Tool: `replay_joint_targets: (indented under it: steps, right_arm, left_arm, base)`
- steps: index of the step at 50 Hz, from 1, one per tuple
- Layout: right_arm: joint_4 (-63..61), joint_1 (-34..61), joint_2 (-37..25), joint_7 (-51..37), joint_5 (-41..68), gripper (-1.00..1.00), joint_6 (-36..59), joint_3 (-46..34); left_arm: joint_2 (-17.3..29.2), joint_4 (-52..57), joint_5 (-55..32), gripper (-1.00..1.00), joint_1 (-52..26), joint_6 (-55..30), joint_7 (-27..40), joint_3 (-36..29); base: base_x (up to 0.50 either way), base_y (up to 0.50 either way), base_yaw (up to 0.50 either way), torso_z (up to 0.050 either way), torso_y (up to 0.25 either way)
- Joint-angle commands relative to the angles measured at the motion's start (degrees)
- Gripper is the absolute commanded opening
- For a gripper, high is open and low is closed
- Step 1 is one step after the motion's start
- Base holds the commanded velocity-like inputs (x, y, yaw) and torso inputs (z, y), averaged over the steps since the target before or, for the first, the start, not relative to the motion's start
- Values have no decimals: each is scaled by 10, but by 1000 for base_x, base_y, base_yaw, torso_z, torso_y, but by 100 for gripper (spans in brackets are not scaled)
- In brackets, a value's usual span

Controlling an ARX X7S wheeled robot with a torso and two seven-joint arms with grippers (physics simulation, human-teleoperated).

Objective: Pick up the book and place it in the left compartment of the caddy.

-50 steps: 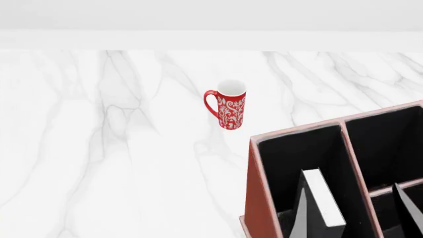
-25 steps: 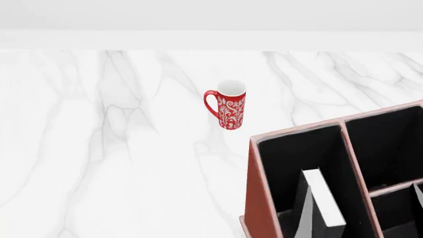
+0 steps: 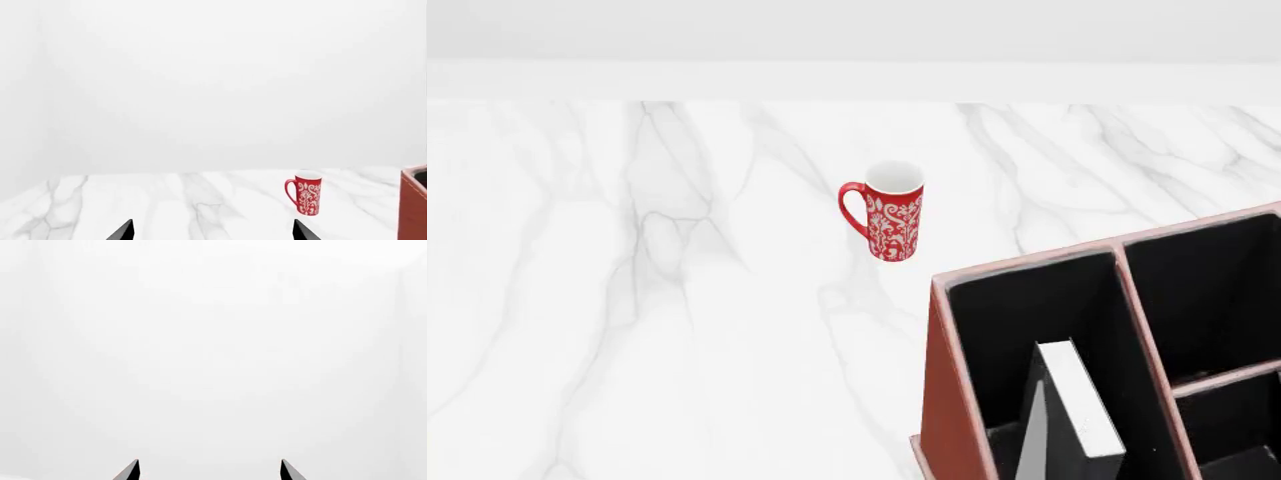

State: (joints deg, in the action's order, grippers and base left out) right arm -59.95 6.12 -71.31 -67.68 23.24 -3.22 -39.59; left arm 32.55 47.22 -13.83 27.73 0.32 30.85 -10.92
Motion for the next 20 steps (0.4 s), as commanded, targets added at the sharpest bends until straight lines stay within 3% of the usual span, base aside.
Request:
replay_joint_targets:
  steps: [1,20]
  right_arm:
    - [0,154,-58,-81,-45,100,-61,-204]
    - [0,507,-68,-170,-107,100,-107,-604]
  left_arm:
    - [3,3,2,100,5,5,1,0]
    - [6,4,14,100,15,22,0,-4]
  base:
    - [0,0,0,0,0]
    - [0,0,0,0,0]
